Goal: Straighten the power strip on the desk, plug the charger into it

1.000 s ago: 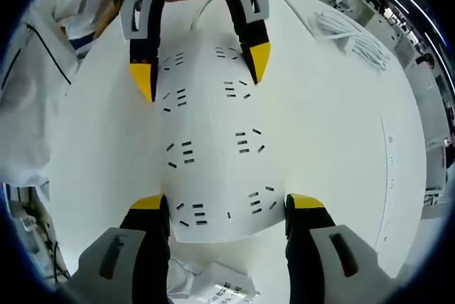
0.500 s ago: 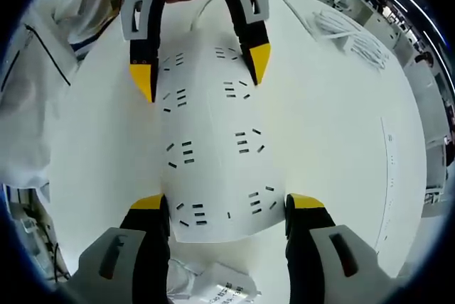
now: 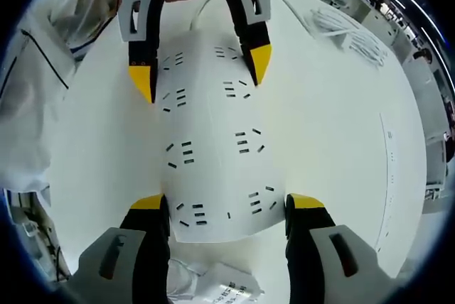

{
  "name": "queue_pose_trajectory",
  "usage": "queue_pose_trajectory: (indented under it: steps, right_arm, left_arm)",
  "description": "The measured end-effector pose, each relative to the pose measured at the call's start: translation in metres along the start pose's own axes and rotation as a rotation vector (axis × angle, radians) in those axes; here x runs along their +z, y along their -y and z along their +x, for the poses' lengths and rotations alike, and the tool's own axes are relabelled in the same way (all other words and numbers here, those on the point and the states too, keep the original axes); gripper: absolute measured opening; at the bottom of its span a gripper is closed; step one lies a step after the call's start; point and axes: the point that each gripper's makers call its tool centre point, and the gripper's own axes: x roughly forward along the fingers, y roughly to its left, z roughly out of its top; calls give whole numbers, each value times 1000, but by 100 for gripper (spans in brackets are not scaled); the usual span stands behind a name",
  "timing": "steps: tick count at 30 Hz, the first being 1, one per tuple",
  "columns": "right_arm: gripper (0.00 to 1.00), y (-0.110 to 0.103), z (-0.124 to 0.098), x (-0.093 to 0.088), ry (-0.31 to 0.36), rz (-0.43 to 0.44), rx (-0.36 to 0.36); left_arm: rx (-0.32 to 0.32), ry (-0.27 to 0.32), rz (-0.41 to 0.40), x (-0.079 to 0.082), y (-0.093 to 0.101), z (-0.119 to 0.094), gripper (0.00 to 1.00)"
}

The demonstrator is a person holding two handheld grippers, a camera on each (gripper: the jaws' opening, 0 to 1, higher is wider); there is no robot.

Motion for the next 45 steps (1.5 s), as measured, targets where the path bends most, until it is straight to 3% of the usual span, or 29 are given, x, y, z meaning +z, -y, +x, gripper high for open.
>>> queue_pose_trajectory:
  steps: [32, 45]
  right_arm:
    - [65, -6, -1, 1, 10, 46, -15]
    - [65, -6, -1, 0, 16, 51, -14]
  left_arm:
    - [-7, 1, 15, 0, 1, -1, 70]
    - [-47, 15, 96, -6, 1, -3, 70]
